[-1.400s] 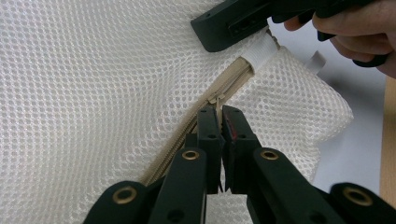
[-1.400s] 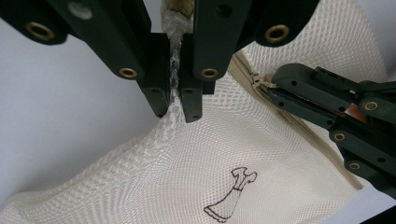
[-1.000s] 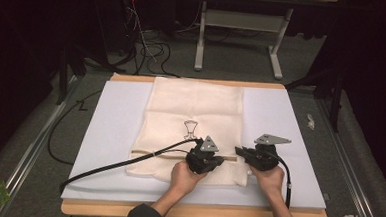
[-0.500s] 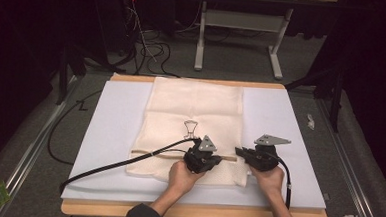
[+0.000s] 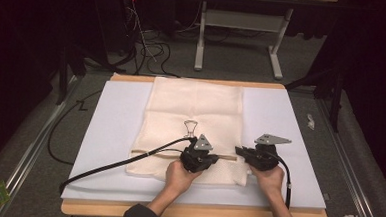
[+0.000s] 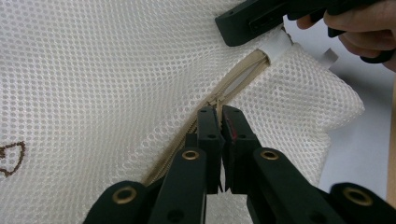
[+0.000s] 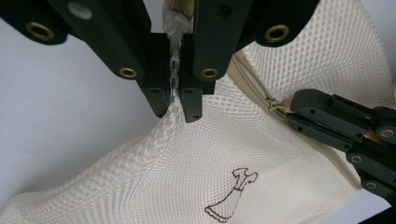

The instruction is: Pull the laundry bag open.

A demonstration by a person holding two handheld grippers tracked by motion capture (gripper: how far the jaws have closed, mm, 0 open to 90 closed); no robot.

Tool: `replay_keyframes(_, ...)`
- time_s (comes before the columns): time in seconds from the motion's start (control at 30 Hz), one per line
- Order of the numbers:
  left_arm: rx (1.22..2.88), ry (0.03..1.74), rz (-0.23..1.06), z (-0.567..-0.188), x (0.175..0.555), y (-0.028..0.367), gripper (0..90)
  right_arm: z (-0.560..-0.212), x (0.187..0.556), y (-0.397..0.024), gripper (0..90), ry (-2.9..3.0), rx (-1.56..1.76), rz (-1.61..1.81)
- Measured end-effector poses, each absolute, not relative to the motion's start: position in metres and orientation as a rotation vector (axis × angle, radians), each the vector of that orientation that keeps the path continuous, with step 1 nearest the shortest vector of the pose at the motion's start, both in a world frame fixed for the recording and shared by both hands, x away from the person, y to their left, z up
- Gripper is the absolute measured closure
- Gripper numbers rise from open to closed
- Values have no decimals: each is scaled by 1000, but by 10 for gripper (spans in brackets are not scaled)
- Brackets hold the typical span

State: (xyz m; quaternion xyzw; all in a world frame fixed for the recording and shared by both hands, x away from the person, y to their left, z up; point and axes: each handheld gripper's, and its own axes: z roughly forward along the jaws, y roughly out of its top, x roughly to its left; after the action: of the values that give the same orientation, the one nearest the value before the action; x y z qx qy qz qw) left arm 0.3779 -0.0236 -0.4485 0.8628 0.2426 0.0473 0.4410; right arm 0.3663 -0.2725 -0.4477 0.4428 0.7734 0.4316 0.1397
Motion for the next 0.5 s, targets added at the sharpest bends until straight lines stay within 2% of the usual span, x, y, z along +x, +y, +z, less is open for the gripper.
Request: replay_keyframes(0.5,2143,601,130,-446,377,-20,868,-446,367,-273,874,2234,1270,1245)
